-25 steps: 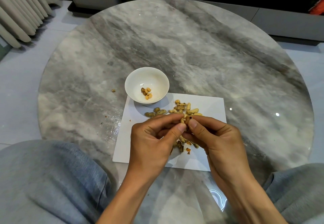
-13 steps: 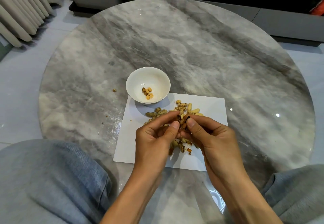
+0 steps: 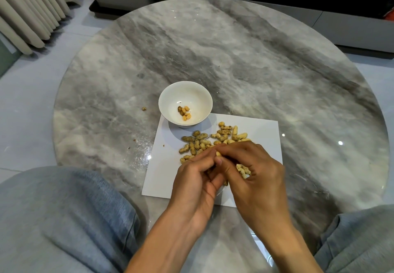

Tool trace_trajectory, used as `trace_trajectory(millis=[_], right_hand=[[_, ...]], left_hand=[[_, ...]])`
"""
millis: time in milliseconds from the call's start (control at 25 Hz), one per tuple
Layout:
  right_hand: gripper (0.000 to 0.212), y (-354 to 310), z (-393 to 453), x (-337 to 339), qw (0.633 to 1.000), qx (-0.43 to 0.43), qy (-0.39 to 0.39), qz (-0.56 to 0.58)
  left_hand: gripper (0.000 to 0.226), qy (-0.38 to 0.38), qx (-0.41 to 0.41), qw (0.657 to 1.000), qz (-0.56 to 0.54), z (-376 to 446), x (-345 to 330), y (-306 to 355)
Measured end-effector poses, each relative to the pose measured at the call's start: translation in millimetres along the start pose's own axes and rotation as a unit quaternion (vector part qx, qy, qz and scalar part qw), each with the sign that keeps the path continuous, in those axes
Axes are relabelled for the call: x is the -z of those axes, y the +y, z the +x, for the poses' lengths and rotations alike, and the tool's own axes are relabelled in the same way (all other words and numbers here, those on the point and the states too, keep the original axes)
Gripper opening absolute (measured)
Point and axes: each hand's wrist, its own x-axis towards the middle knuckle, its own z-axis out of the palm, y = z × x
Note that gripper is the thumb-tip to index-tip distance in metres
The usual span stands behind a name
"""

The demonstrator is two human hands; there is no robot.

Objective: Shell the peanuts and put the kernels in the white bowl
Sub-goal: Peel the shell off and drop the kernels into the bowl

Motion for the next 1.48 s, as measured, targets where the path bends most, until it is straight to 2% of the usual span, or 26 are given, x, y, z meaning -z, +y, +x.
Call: trace_trajectory(millis=[120,240,320,400,480,600,720,840,960,1040,1120,1280,1480], right_hand=[[0.012,-3,3,4,0.991,-0.096,-0.003,0.098],[0.017,0,7,9,0.958,-0.211,0.037,0.189],[0.012,7,10,10,0.950,-0.253,0.040,0.181],[0.008,15,9,7,0.953,-0.271,0.004,0.137],[0.009,17,6,5,0.966,-0.245,-0.023,0.072],[0.019,12,4,9,0.989,-0.115,-0.094,0.013],[0.025,11,1,8,0.985,-0.030,-0.167,-0.038],[0.016,16,0,4,0.991,-0.028,-0.124,-0.031],[0.013,21,3,2,0.990,-0.132,-0.022,0.054],[0.012,24,5,2,0.989,-0.146,0.003,0.032],[0.016,23,4,3,0.995,-0.095,-0.034,-0.028],[0.023,20,0,4,0.982,-0.030,-0.175,-0.060],[0.015,22,5,8,0.972,-0.022,-0.211,-0.099]], left_hand=[[0.027,0.014,0.002,1.000,0.014,1,0,0],[0.026,0.034,0.008,0.999,0.012,3,2,-1],[0.026,0.051,0.015,0.999,0.001,4,3,-1],[0.027,0.065,0.019,0.998,-0.010,4,4,-1],[0.027,0.072,0.017,0.997,-0.022,5,5,-1],[0.029,0.084,0.007,0.996,-0.037,6,6,-1],[0.028,0.094,0.013,0.995,-0.041,5,5,-2],[0.028,0.075,0.036,0.995,-0.060,1,3,-1],[0.033,0.075,0.048,0.994,-0.057,2,3,1],[0.033,0.079,0.050,0.994,-0.061,2,4,1],[0.032,0.074,0.053,0.994,-0.064,1,5,1],[0.032,0.071,0.058,0.994,-0.060,0,5,3],[0.045,0.057,0.072,0.993,-0.069,0,7,2]])
